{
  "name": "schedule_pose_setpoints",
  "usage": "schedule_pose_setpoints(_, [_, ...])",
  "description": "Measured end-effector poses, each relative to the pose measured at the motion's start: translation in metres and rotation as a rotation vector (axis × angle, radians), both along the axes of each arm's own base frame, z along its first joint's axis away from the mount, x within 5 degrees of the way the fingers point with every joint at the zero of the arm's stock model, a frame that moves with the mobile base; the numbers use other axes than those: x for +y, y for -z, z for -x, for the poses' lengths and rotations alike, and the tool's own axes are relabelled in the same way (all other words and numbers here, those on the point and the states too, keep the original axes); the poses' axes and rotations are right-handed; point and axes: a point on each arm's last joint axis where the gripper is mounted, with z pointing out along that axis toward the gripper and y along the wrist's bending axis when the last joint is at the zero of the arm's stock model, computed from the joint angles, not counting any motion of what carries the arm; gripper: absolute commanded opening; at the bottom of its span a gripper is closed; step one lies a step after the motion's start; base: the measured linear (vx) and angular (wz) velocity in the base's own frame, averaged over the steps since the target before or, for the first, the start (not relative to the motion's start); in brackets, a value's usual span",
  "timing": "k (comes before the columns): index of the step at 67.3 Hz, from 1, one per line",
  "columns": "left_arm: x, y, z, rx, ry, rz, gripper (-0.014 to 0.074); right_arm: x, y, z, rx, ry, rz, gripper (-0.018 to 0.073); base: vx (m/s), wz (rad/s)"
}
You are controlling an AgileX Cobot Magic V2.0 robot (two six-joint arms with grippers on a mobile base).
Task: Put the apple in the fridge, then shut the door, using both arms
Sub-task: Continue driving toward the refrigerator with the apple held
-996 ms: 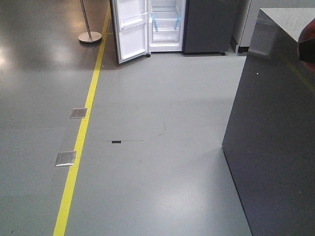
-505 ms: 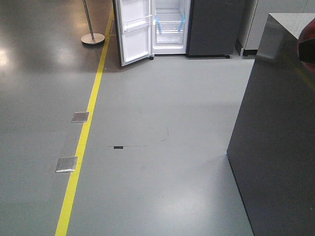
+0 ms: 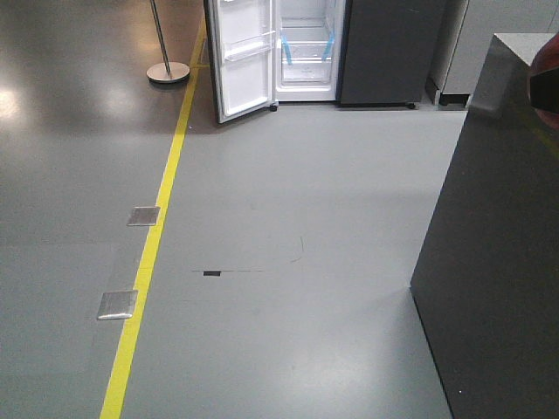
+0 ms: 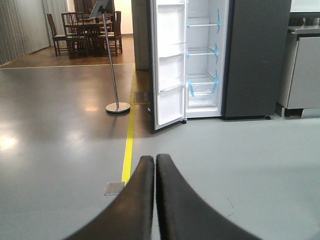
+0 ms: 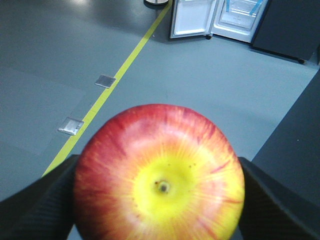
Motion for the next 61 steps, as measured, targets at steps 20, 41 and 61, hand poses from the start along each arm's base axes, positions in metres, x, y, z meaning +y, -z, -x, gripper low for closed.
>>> schedule_pose_setpoints(20, [0.0,0.0,0.0,0.0,0.0,0.0,-0.0006,0.0,0.0,0.0,0.0,0.0,0.0,0.015,0.12,0.0])
schedule_pose_setpoints(41, [0.0,0.0,0.0,0.0,0.0,0.0,-0.0006,0.0,0.0,0.0,0.0,0.0,0.0,0.015,0.12,0.03])
schedule_pose_setpoints(61, [0.0,0.0,0.0,0.0,0.0,0.0,-0.0006,0.0,0.0,0.0,0.0,0.0,0.0,0.015,0.12,0.03])
